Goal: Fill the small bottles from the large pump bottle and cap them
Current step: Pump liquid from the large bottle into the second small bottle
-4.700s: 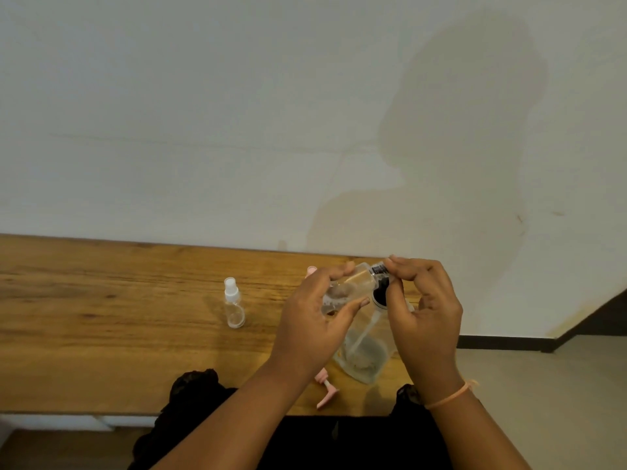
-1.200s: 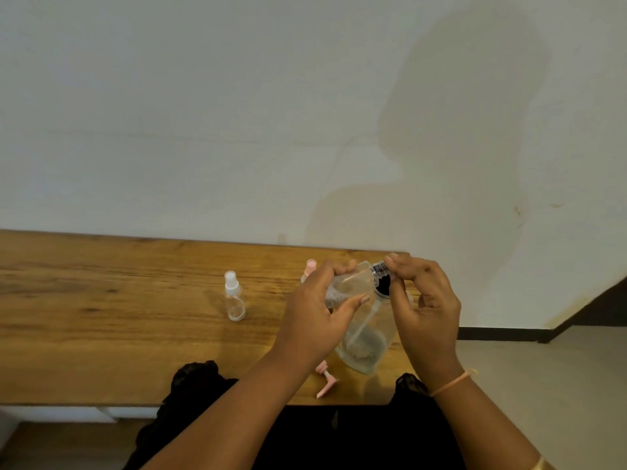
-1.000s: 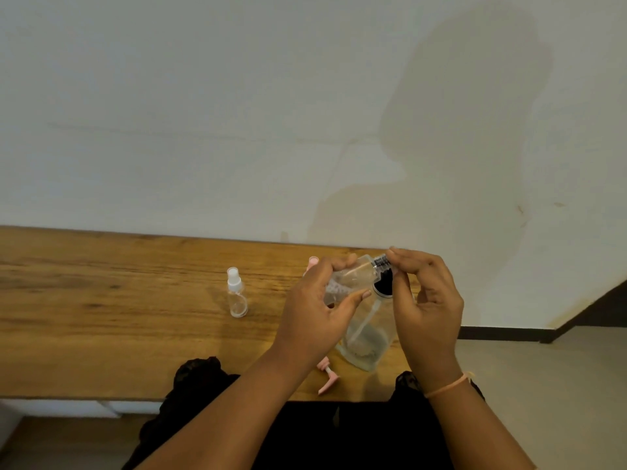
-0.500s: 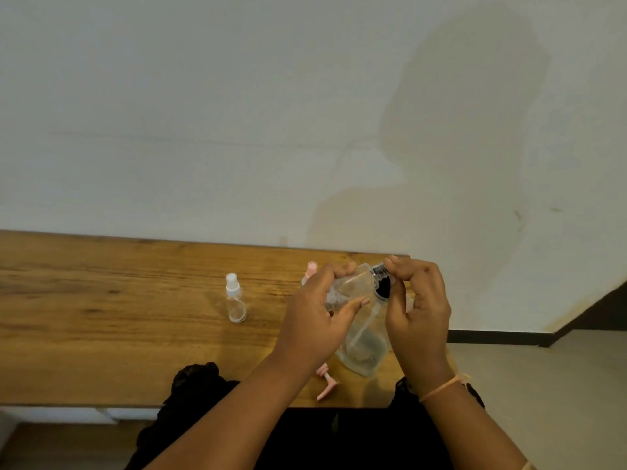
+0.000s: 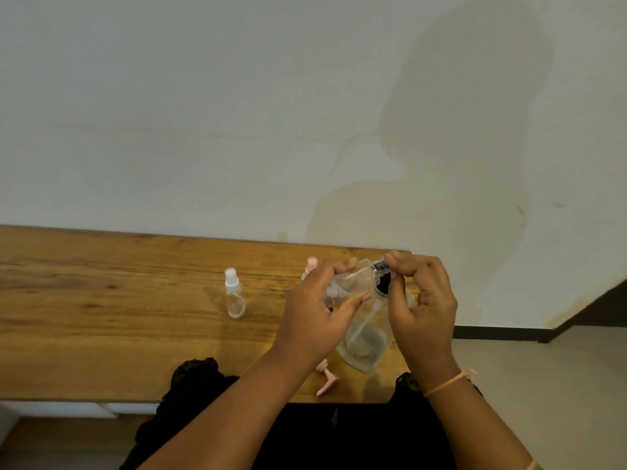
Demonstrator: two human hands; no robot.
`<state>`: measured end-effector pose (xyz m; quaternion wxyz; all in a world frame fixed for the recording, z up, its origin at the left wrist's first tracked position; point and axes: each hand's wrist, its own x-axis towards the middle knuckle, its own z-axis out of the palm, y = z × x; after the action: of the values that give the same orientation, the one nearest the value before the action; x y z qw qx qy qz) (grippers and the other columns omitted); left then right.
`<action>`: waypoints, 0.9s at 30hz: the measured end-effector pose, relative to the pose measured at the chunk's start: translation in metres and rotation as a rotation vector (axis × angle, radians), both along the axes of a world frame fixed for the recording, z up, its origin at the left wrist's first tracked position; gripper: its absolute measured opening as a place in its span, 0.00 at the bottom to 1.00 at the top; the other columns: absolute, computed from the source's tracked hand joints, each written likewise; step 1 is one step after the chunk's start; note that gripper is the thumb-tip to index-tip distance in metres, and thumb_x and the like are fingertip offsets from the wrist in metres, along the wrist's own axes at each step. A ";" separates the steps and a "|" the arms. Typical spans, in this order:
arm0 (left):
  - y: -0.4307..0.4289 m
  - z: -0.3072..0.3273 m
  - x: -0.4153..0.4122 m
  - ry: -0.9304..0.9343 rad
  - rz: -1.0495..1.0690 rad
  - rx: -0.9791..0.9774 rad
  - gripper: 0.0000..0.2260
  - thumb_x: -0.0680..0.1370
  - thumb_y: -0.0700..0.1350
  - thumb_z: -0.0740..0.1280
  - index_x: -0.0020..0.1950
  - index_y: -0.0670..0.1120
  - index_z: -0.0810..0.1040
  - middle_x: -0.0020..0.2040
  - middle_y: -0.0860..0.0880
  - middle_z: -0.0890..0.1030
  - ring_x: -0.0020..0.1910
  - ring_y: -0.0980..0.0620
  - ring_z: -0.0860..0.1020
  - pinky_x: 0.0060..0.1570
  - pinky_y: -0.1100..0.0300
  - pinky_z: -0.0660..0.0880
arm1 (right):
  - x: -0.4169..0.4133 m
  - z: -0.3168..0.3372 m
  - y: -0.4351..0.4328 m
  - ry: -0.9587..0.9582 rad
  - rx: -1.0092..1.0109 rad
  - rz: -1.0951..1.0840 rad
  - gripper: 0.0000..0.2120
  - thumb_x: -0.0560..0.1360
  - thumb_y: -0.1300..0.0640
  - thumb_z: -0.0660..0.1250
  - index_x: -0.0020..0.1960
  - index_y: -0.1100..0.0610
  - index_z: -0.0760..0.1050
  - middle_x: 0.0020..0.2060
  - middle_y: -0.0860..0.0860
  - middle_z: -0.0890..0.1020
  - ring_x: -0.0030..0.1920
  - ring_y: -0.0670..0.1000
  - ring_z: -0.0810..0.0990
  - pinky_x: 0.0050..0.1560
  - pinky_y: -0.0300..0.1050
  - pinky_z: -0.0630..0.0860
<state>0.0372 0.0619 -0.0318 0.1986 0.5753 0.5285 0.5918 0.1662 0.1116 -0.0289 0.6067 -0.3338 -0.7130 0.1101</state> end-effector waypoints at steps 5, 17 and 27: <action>-0.001 -0.001 -0.001 0.003 -0.005 -0.019 0.15 0.70 0.43 0.75 0.55 0.51 0.76 0.54 0.61 0.79 0.55 0.65 0.77 0.51 0.74 0.73 | 0.001 -0.001 -0.002 0.000 -0.003 0.019 0.10 0.74 0.63 0.60 0.50 0.60 0.78 0.47 0.44 0.74 0.53 0.36 0.75 0.53 0.28 0.72; -0.002 0.004 0.000 -0.012 0.020 0.041 0.20 0.70 0.41 0.75 0.52 0.60 0.71 0.55 0.64 0.76 0.57 0.72 0.73 0.49 0.78 0.70 | 0.003 0.010 -0.003 -0.105 0.059 -0.088 0.09 0.74 0.61 0.60 0.48 0.64 0.77 0.47 0.50 0.76 0.50 0.43 0.75 0.55 0.27 0.70; -0.002 0.001 0.000 -0.017 0.009 0.019 0.19 0.70 0.41 0.75 0.52 0.58 0.72 0.54 0.64 0.77 0.57 0.69 0.74 0.51 0.77 0.70 | 0.003 0.004 -0.004 -0.076 0.055 -0.058 0.10 0.74 0.62 0.60 0.48 0.66 0.78 0.47 0.50 0.76 0.52 0.42 0.75 0.57 0.28 0.71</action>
<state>0.0374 0.0597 -0.0309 0.1948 0.5698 0.5238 0.6025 0.1694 0.1071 -0.0245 0.5910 -0.3414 -0.7284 0.0603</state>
